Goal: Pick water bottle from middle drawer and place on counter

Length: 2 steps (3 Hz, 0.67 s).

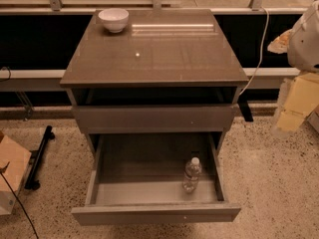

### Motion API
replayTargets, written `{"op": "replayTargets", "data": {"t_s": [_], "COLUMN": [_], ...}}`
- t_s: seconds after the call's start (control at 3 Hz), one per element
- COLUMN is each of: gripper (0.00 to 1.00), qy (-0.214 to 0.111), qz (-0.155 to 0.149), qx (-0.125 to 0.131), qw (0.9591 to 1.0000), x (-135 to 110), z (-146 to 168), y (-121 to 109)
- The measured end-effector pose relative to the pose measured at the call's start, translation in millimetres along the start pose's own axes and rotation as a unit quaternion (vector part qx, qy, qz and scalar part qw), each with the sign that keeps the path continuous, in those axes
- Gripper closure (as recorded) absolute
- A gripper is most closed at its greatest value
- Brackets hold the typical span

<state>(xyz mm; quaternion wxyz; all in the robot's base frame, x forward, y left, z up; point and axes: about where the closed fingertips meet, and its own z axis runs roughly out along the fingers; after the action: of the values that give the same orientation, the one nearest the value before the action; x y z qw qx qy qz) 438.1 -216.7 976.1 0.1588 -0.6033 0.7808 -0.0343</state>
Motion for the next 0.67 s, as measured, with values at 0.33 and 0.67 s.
{"op": "replayTargets", "data": {"t_s": [0.33, 0.67], "gripper": [0.0, 0.0], "qy": [-0.005, -0.047], "qz": [0.0, 0.0], "qx": [0.001, 0.006], "qw": [1.0, 0.9989], "x": [-0.1, -0.8], "z": [0.3, 3.3], "y": [-0.2, -1.5]}}
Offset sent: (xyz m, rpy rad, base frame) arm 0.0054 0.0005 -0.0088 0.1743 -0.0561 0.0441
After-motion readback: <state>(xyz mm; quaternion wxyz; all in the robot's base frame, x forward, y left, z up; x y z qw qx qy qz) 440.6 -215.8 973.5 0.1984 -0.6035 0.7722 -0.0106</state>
